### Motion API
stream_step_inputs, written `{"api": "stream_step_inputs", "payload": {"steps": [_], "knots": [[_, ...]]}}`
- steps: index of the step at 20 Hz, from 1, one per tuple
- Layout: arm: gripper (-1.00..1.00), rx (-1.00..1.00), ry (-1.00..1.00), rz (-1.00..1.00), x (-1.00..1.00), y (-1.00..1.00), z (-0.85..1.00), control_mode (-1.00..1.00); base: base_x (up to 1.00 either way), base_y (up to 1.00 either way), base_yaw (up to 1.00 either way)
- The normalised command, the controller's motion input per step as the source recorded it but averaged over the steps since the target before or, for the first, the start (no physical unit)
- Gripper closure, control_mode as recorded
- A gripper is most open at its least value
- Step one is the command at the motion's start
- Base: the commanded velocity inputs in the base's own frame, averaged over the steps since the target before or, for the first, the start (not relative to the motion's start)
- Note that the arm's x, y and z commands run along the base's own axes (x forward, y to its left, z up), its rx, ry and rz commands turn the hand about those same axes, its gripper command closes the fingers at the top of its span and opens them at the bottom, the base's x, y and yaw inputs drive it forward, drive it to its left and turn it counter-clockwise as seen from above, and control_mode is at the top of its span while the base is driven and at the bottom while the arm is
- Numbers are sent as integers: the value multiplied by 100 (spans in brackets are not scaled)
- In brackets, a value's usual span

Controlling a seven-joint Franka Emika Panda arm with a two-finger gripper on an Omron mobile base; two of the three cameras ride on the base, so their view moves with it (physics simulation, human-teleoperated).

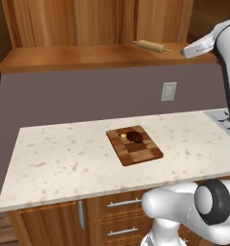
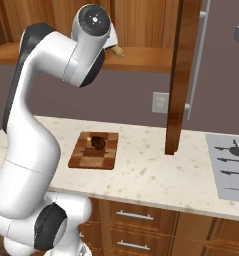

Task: Open the cabinet, retrieve the rolling pin, and place it next to the meat on the cutting board to prepare for tenderizing.

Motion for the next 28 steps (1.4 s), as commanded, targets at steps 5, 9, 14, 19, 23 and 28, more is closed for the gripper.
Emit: {"api": "stream_step_inputs", "payload": {"steps": [5, 9, 14, 19, 23, 28], "knots": [[-100, 1, 1, 0, 28, -16, 0, -100, 0, 0, 0], [-100, 0, 2, 0, 36, -5, 0, -100, 0, 0, 0], [-100, 0, 2, 0, 39, -3, 0, -100, 0, 0, 0], [-100, 0, 6, 0, 44, 0, 0, -100, 0, 0, 0], [-100, 0, 4, 0, 44, -2, 0, -100, 0, 0, 0], [-100, 0, 3, 0, 45, -6, 0, -100, 0, 0, 0]]}}
